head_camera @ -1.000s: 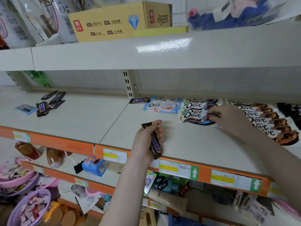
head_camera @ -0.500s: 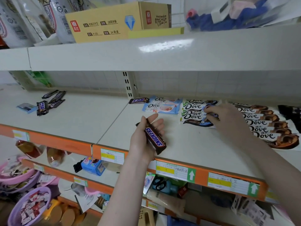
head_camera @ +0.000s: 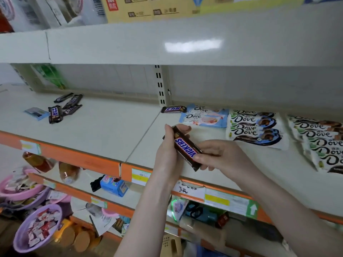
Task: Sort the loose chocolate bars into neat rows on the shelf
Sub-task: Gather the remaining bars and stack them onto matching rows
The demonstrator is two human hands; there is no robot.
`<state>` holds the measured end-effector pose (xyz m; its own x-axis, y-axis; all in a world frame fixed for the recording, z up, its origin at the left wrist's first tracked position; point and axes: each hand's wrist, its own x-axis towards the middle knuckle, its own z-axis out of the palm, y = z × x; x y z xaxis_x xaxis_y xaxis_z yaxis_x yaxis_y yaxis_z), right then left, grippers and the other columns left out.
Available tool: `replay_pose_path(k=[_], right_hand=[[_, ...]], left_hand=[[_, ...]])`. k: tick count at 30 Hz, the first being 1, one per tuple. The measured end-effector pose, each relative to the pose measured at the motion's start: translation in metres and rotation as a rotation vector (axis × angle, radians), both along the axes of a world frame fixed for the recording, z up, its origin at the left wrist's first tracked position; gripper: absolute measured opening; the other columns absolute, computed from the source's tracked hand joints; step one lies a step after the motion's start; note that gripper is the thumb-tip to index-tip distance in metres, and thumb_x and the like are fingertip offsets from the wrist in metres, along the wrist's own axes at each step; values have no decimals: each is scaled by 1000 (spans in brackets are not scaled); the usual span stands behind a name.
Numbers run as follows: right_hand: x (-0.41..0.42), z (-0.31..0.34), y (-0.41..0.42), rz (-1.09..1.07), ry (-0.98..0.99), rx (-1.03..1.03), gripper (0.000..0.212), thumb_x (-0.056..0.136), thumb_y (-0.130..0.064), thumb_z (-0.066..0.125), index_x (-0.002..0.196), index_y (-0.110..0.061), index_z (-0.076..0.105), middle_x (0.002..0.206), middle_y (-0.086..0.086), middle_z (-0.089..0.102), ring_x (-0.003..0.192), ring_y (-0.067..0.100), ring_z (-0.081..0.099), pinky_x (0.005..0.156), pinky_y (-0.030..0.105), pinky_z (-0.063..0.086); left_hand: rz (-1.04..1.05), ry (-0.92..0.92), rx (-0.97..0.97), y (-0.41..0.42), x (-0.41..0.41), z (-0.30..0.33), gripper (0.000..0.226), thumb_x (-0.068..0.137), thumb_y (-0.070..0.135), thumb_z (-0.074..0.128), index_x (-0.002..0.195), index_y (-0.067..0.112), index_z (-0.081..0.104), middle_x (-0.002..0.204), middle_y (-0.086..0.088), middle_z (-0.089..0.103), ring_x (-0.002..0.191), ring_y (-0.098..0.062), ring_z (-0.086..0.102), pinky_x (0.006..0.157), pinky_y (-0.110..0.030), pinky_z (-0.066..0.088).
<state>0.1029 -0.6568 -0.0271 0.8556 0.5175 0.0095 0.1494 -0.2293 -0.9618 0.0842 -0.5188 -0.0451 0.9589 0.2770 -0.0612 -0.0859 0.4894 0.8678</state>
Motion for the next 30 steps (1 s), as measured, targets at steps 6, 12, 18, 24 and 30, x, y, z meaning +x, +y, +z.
replay_pose_path(k=[6, 12, 18, 24, 30], right_hand=[[11, -3, 83, -245, -326, -48, 27, 73, -11, 74, 73, -36, 63, 70, -16, 66, 63, -6, 59, 57, 3, 39], [24, -18, 132, -266, -969, -212, 16, 73, -11, 71, 89, -13, 72, 79, 0, 63, 70, 7, 52, 64, 14, 43], [25, -17, 132, -210, -706, -141, 37, 69, -10, 78, 102, -24, 66, 101, -8, 59, 78, 8, 57, 70, 15, 47], [35, -7, 126, -253, -640, -275, 33, 71, -9, 77, 102, -18, 70, 86, -17, 59, 78, 1, 55, 66, 7, 39], [47, 0, 123, -151, -350, -387, 15, 71, -13, 76, 71, -25, 67, 71, -5, 66, 63, 5, 53, 58, 20, 39]], left_hand=[[-79, 94, 312, 101, 6, 8, 41, 92, 45, 47, 86, 9, 65, 80, -11, 71, 74, -23, 68, 69, -33, 57], [-251, 151, 279, 180, 12, 16, 22, 87, 24, 61, 91, 4, 68, 78, -14, 71, 63, -15, 69, 57, -23, 57], [-308, 68, 389, 203, 22, 12, 20, 79, -6, 65, 89, 12, 69, 77, -1, 73, 69, -12, 69, 62, -23, 57], [-350, 50, 494, 193, 29, 9, 20, 80, -6, 65, 91, 9, 67, 75, -1, 71, 65, -8, 67, 67, -25, 58], [-248, 14, 496, 173, 38, 7, 17, 80, -5, 66, 88, 11, 67, 73, -1, 69, 66, -8, 64, 61, -19, 53]])
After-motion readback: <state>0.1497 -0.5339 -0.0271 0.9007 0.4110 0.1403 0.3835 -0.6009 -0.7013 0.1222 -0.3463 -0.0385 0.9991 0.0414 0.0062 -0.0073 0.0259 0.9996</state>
